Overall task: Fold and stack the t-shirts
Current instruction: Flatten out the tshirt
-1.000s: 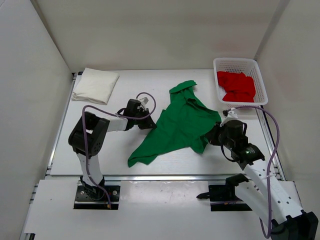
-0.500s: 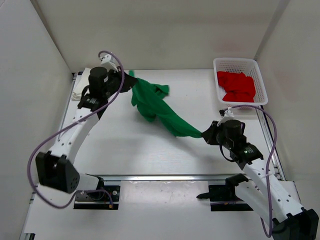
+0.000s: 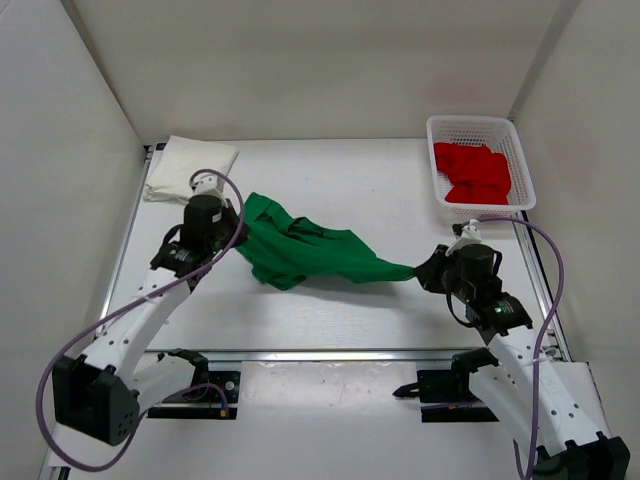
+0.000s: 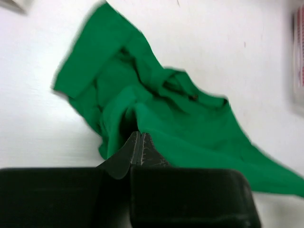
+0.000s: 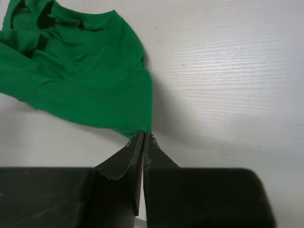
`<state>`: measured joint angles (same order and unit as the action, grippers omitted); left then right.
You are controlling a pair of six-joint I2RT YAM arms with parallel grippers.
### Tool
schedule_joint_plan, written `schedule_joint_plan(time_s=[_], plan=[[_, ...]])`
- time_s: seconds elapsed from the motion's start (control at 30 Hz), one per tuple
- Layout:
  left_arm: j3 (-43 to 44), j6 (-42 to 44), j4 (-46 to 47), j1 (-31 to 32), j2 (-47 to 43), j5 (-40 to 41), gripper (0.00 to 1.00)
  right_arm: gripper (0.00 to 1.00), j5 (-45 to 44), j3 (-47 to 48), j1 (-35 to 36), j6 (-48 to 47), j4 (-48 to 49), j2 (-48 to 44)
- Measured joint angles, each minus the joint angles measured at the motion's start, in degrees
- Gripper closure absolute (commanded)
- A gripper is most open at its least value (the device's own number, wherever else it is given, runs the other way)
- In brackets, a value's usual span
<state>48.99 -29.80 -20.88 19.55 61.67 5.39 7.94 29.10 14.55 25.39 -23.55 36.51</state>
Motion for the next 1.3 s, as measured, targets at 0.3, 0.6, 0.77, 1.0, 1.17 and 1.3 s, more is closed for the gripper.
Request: schedule_joint_plan(time_s=[0.3,0.6,0.77,1.0,1.17,1.3], plan=[[27.4,3.7,-5.8,3.5,8.1,4.7,1.00,1.00,0.1,0.7,2.0,0.9,0.5,3.4],[7.7,3.2,-7.9,3.2,-6.4,7.1,1.00,1.00,-1.4,0.5,1.8,1.3,0.2,1.9],[-4.8,0.3,-13.1,9.0,-3.1,8.9,0.99,1.00,-0.9,-0.3,-3.1,1.1,-1.6,1.9],[0.0,-0.2,-7.8,11.8,7.0,9.4,1.00,1.00,-2.8,-0.3,1.5,1.6,-1.5,3.4],[12.5,0.5,-3.1,8.9,19.8,8.9,0.99,1.00,-3.0,-0.3,2.2,1.6,-1.1,4.7],[23.9,1.4,-0.6,4.7,32.9,5.7,0.98,1.00,-3.2,-0.3,1.9,1.7,-0.6,4.7]])
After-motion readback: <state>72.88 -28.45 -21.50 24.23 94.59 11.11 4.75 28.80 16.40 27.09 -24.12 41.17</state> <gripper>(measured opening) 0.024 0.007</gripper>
